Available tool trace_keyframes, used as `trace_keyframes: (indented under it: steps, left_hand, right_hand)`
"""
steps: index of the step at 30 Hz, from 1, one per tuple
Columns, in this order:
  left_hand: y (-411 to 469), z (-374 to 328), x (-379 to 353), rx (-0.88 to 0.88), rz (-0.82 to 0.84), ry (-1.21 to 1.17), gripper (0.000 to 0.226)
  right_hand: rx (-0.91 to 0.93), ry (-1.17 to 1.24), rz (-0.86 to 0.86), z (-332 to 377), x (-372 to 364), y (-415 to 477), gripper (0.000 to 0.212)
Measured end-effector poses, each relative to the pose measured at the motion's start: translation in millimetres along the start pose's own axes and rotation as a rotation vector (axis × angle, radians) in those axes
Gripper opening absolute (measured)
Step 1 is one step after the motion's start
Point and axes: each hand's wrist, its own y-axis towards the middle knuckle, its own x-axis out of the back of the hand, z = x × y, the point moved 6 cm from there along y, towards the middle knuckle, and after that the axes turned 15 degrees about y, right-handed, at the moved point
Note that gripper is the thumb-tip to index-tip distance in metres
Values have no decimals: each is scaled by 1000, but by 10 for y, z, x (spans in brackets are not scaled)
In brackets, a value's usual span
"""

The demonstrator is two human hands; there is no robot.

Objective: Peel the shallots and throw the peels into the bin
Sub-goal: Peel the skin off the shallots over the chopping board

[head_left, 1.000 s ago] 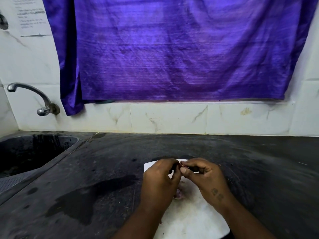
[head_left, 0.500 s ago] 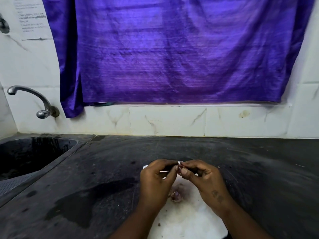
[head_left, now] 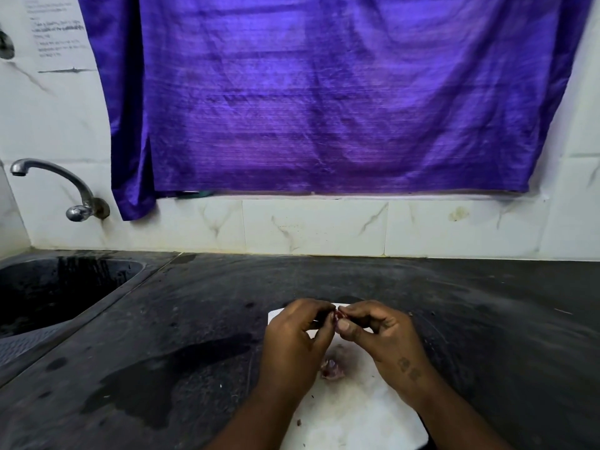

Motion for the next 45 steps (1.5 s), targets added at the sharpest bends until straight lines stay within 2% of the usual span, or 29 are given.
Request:
trace_keyframes:
  steps: [4, 10, 12, 16, 20, 25, 33, 38, 42, 45]
  left_hand:
    - [-14, -78, -22, -49, -30, 174, 12]
    - [-10, -141, 9, -66, -78, 228, 9]
    - [-9, -93, 14, 32, -100, 146, 7]
    - [-30, 109, -74, 291, -58, -187, 18]
    - [-36, 143, -169, 335, 49, -353, 13]
    - [-33, 243, -230, 376, 102, -441, 11]
    - [-32, 76, -150, 118, 59, -63, 9]
    - [-27, 25, -182, 54, 97, 108, 16]
    - [-43, 15, -219, 128, 183, 57, 22]
    - [-40, 12, -200, 105, 155, 58, 17]
  right_hand:
    - [5, -29, 14, -22, 0, -2, 14]
    - [0, 47, 45, 2, -45, -29, 13]
    - [-1, 78, 48, 14, -59, -29, 17]
    - [-59, 171, 40, 10, -84, -31, 22]
    - [-75, 225, -15, -7, -52, -17, 24]
    - [-95, 195, 7, -15, -59, -14, 18]
    - [-92, 170, 5, 9, -84, -26, 18]
    - [-78, 157, -17, 21, -70, -26, 17]
    - [-72, 115, -33, -3, -55, -15, 13]
    - [-83, 100, -20, -24, -67, -17, 13]
